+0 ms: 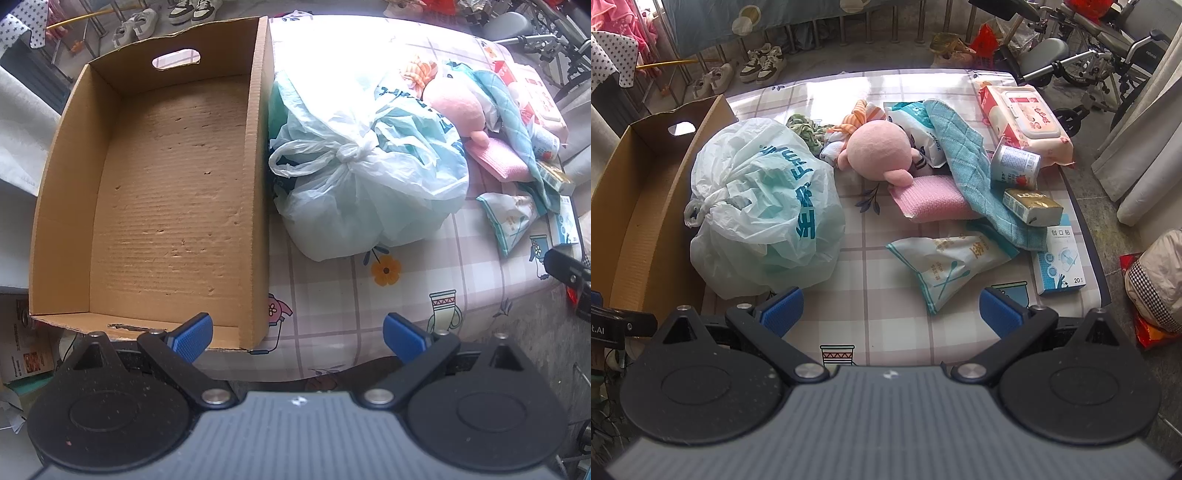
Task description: Organize soft objects
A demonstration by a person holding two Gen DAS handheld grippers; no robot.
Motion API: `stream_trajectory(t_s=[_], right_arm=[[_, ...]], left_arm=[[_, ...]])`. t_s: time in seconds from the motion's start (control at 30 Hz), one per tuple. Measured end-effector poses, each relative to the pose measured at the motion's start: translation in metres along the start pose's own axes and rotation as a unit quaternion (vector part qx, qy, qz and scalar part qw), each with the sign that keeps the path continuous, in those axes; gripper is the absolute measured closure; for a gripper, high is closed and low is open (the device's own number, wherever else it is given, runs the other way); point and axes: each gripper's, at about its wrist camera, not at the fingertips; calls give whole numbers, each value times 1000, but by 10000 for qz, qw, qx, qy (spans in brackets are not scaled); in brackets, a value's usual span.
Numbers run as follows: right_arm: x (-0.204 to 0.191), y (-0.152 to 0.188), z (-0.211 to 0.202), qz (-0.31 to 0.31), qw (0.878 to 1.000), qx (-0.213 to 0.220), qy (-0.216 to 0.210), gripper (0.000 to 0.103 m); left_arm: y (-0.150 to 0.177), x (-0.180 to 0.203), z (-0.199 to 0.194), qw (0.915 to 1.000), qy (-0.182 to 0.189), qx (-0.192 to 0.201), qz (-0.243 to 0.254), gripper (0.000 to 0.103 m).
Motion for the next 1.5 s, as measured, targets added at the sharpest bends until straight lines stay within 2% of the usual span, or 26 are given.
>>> stream_trajectory(t_s=[1.17,1.33,1.5], right_arm=[[1,-3,4,60,10000,47,9,1],[14,1,0,57,9997,196,-93,1],[47,4,-7,52,9992,362,-159,1]], left_arm=[[-5,-1,7,10000,-5,-38,70,4],[-3,7,2,9997,-16,219,141,4],[-3,31,-6,9974,38,606,376,4]])
Point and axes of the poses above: each gripper's, at about its wrist camera, not at the fingertips, and z roughly the way its jaws point, x to its right, y to its underside, and after that the axes turned 11 degrees about -x, right-handed
